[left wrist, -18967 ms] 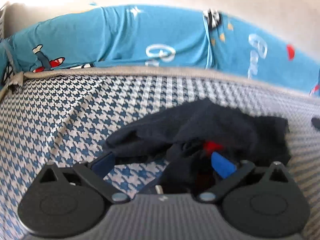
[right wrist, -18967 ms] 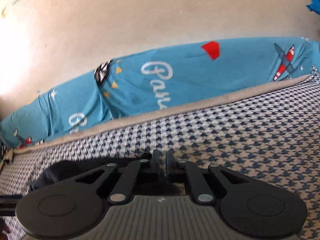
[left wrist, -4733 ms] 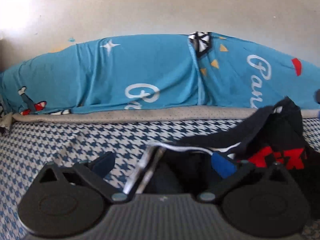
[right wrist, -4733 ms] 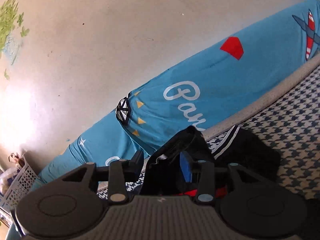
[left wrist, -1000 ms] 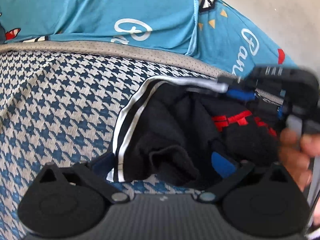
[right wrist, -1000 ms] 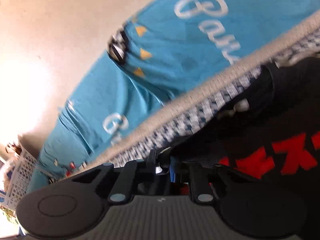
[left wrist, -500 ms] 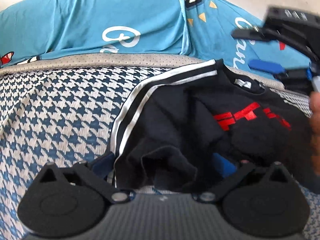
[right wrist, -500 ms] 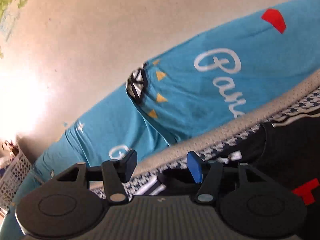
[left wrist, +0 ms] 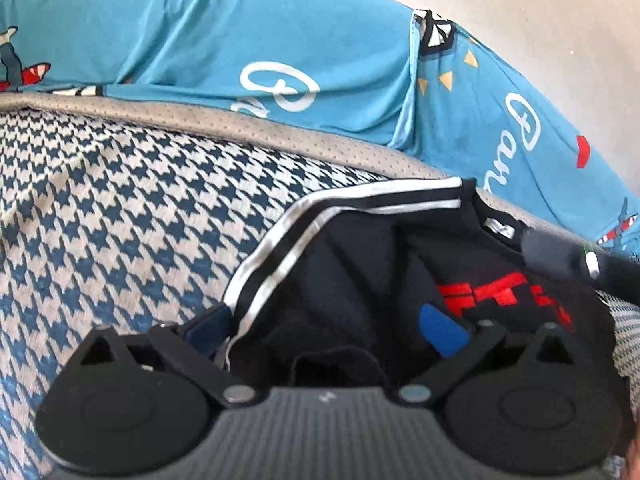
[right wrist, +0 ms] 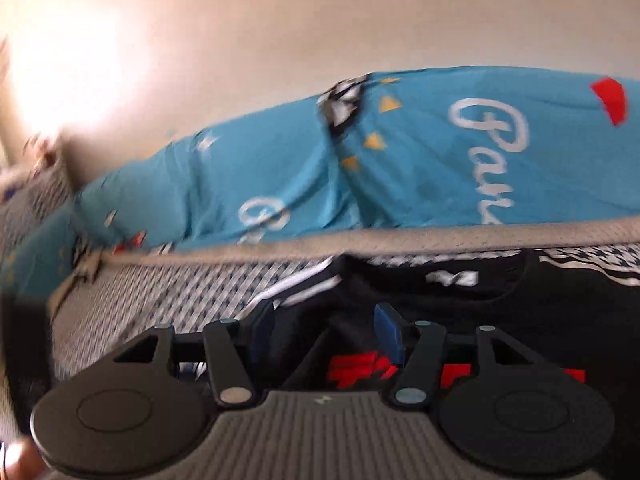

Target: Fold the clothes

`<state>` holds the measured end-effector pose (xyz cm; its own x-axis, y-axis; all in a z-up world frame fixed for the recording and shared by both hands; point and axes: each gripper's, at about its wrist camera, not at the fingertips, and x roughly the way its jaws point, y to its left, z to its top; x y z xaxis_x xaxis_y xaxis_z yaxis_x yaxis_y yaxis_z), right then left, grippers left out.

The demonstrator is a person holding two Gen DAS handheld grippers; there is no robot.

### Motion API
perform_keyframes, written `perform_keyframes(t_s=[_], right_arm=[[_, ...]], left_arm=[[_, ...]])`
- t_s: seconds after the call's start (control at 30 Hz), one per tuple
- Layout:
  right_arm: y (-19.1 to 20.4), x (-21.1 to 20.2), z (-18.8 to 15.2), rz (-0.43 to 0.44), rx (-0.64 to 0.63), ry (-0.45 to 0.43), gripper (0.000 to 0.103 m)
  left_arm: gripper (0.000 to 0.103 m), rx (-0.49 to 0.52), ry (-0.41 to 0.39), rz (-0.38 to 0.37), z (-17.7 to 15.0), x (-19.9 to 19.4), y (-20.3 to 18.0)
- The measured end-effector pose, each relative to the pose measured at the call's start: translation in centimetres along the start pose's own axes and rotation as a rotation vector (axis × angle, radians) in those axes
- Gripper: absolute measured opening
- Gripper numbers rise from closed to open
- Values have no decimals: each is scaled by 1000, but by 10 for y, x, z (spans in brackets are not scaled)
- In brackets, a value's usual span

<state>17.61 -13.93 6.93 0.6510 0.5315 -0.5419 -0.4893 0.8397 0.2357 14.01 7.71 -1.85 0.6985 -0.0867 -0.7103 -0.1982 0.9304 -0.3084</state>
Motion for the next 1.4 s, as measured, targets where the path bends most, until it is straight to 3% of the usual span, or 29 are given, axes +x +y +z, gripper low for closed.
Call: perform_keyframes(t_s=[0.17,0.3,0.6,0.83,0.9,0.93,1.0,1.23,1.4], right_arm=[[21,-2,-24,7,-164,73,54],[21,0,-39,36,-194,132,54],[59,4,-58,106,-392,156,54],[87,24,-86,0,-578,138,53],[92,31,-91,-50,-623,126,29],[94,34,-93,-71,-641,121,23],[96,37,-93,-76,-634,108,10],[117,19,-78,21,-578,32,8],[123,15,-53,98,-400,-7,8]], left_arm=[[94,0,-17,17,3,1,1],[95,7,-11,23,5,2,0],[98,-19,5,42,11,5,8],[100,-40,12,24,14,5,11],[100,-50,9,22,15,4,13],[100,-56,7,22,16,3,14],[100,-69,3,21,17,2,17],[99,-124,-50,46,32,-12,31],[100,-127,-119,115,52,-34,50]])
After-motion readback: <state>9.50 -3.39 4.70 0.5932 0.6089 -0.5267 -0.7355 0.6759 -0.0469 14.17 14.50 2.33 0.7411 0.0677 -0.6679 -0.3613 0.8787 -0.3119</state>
